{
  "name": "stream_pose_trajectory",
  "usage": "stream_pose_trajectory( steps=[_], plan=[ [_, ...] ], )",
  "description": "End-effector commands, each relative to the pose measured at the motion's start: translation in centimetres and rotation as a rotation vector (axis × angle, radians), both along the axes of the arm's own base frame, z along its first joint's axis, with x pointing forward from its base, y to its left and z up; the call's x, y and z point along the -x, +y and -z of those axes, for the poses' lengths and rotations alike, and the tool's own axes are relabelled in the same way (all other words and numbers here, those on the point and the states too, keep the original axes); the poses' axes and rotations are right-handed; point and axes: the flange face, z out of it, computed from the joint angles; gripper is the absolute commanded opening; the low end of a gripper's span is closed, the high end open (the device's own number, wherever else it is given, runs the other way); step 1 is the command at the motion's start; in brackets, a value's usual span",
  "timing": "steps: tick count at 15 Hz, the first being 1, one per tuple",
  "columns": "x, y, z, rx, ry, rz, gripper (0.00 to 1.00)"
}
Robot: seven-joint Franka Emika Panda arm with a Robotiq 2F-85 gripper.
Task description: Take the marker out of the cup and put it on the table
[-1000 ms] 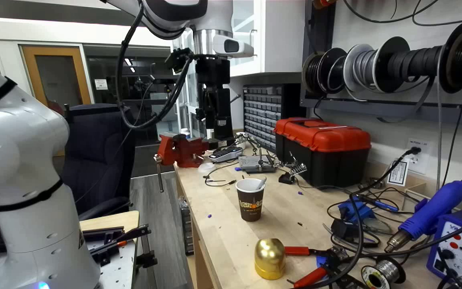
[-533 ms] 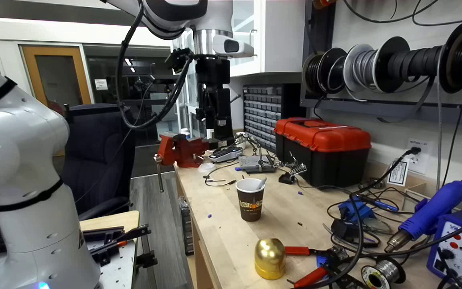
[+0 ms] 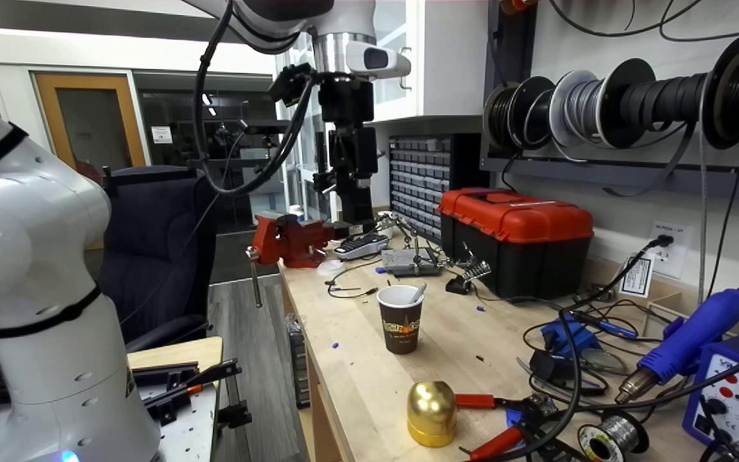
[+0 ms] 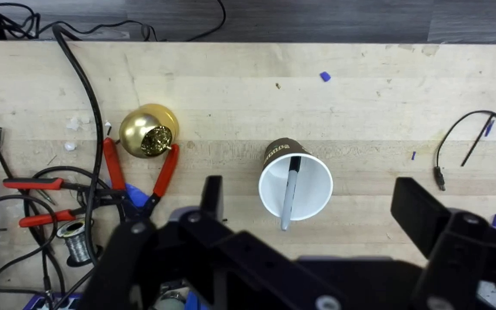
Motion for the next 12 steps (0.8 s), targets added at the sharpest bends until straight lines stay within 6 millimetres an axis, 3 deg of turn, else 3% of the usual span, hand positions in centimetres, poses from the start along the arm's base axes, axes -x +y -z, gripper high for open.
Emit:
stream_pose_trajectory(
  steps=[1,6,12],
  plan=[
    [-2.4,-0.2,-1.7,0.018,-0.03,-0.02,1.0],
    [-6.4,0.0,-2.4,0.005,-0.025,-0.013,1.0],
    [-10.8,0.5,-1.2,-0.005,0.017,-0.014,1.0]
  ],
)
